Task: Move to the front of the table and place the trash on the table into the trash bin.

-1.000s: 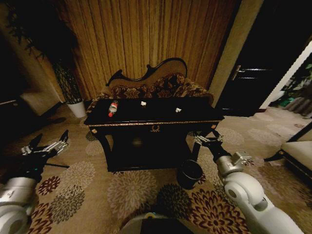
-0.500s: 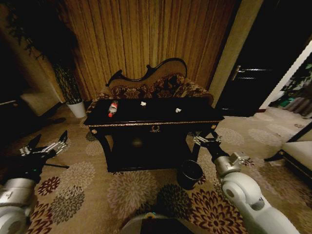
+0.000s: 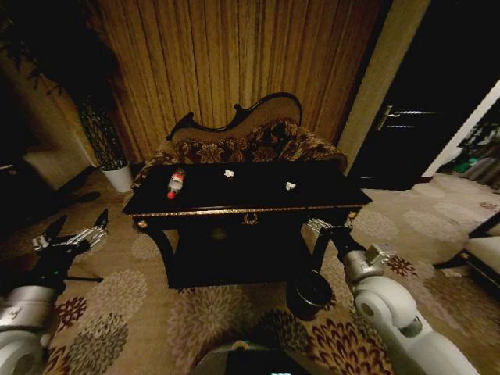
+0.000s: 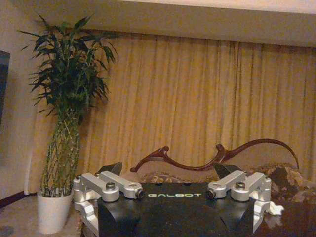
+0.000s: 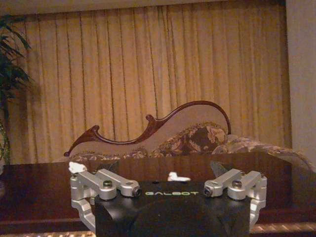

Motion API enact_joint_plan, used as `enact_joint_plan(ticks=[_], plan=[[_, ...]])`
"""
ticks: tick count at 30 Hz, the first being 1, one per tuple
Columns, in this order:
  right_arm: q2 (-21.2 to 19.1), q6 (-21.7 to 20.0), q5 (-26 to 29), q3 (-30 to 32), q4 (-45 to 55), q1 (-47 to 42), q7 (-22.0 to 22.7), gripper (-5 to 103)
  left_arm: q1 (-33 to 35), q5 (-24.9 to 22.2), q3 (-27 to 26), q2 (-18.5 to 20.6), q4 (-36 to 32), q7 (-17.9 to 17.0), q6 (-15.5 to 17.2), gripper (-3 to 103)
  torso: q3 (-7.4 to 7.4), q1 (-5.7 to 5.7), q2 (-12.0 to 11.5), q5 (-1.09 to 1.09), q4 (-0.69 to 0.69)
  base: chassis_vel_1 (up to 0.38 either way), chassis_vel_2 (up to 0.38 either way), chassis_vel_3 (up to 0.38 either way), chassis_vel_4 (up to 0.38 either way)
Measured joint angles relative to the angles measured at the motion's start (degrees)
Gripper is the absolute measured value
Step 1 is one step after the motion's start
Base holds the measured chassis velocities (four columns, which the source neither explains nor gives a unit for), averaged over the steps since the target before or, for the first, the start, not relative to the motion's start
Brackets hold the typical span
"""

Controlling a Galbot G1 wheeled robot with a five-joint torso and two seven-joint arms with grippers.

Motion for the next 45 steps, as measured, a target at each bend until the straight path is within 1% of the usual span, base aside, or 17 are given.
enact_joint_plan(ticks=[3, 9, 14, 20, 22, 23, 26, 27, 28, 29, 30, 32, 33, 34, 37, 41, 45], plan=[[0.0, 0.0, -0.2, -0.4, 0.0, 0.3, 0.0, 100, -0.1, 0.0, 0.0, -0.1, 0.0, 0.0, 0.0, 100, 0.00, 0.00, 0.0, 0.00, -0.02, -0.197, 0.187, 0.192, -0.189], [0.1, -0.2, -1.0, -1.2, 0.0, 0.6, 0.0, 100, -0.1, 0.0, -0.2, 0.0, 0.0, 0.0, -0.2, 100, -0.01, -0.03, 0.0, 0.01, -0.01, -0.159, 0.154, 0.160, -0.146], [0.5, -1.1, -1.4, -2.2, 0.2, 1.8, 0.2, 100, 0.0, -0.1, -0.4, -0.3, 0.0, 0.1, -0.5, 100, 0.00, -0.01, 0.0, 0.01, -0.01, -0.086, 0.084, 0.077, -0.075], [0.0, -3.5, -0.9, -3.8, 0.3, 4.6, 0.3, 100, 0.0, -0.1, -0.5, -0.4, 0.0, 0.5, -0.8, 100, -0.03, -0.07, 0.0, 0.00, 0.00, 0.000, 0.000, 0.000, 0.000], [-1.0, -5.3, 1.0, -4.1, 0.4, 6.0, 0.3, 100, -0.2, -0.1, -0.5, -0.4, 0.0, 0.5, -0.6, 100, -0.03, -0.07, 0.0, 0.00, -0.01, 0.000, 0.000, 0.000, 0.000], [-1.0, -5.3, 1.0, -4.1, 0.4, 6.0, 0.3, 100, -0.2, -0.1, -0.5, -0.4, 0.0, 0.5, -0.6, 100, -0.03, -0.07, 0.0, 0.00, -0.01, 0.000, 0.000, 0.000, 0.000], [-2.8, -9.4, 5.3, -4.4, -0.4, 9.1, 1.4, 100, -0.3, -0.1, -0.4, -0.3, 0.0, 0.5, 0.0, 100, -0.01, -0.06, 0.0, 0.01, -0.01, 0.000, 0.000, 0.000, 0.000], [-2.8, -9.4, 5.3, -4.4, -0.4, 9.1, 1.4, 100, -0.3, -0.1, -0.4, -0.3, 0.0, 0.5, 0.0, 100, -0.01, -0.06, 0.0, 0.01, -0.01, 0.000, 0.000, 0.000, 0.000], [-3.4, -10.7, 7.1, -4.5, -0.7, 10.0, 2.1, 100, -0.3, -0.1, -0.4, -0.3, 0.0, 0.5, 0.0, 100, -0.01, -0.05, 0.0, 0.01, -0.01, 0.000, 0.000, 0.000, 0.000], [-4.4, -13.0, 10.6, -4.7, -1.4, 11.7, 3.2, 100, -0.2, -0.1, -0.4, -0.3, 0.0, 0.5, 0.1, 100, -0.01, -0.04, 0.0, 0.01, -0.01, 0.000, 0.000, 0.000, 0.000], [-4.4, -13.0, 10.6, -4.7, -1.4, 11.7, 3.2, 100, -0.2, -0.1, -0.4, -0.3, 0.0, 0.5, 0.1, 100, -0.01, -0.04, 0.0, 0.01, -0.01, 0.000, 0.000, 0.000, 0.000], [-5.8, -16.0, 14.4, -5.2, -2.9, 13.9, 4.4, 100, -0.1, 0.0, -0.4, -0.4, 0.0, 0.5, 0.2, 100, -0.01, -0.05, 0.0, 0.01, -0.01, 0.000, 0.000, 0.000, 0.000], [-6.2, -16.8, 15.3, -5.5, -3.5, 14.5, 4.7, 100, 0.0, 0.0, -0.4, -0.5, 0.0, 0.5, 0.2, 100, -0.01, -0.05, 0.0, 0.01, -0.01, 0.000, 0.000, 0.000, 0.000], [-6.2, -16.8, 15.3, -5.5, -3.5, 14.5, 4.7, 100, 0.0, 0.0, -0.4, -0.5, 0.0, 0.5, 0.2, 100, -0.01, -0.05, 0.0, 0.01, -0.01, 0.000, 0.000, 0.000, 0.000], [-7.6, -19.7, 18.3, -6.5, -5.7, 16.9, 5.3, 100, 0.3, 0.2, -0.3, -0.8, 0.0, 0.5, 0.3, 100, -0.01, -0.05, 0.0, 0.01, -0.01, 0.000, 0.000, 0.000, 0.000], [-8.5, -21.1, 20.4, -8.1, -8.2, 20.2, 5.7, 100, 0.4, 1.2, 0.2, -0.9, 0.0, 0.7, 0.3, 100, -0.01, -0.04, 0.0, 0.01, -0.01, 0.000, 0.000, 0.000, 0.000], [-8.9, -21.8, 21.2, -9.4, -9.6, 22.6, 6.2, 100, 0.5, 1.6, 0.4, -1.1, 0.0, 1.0, 0.3, 100, -0.01, -0.04, 0.0, 0.01, -0.01, 0.000, 0.000, 0.000, 0.000]])
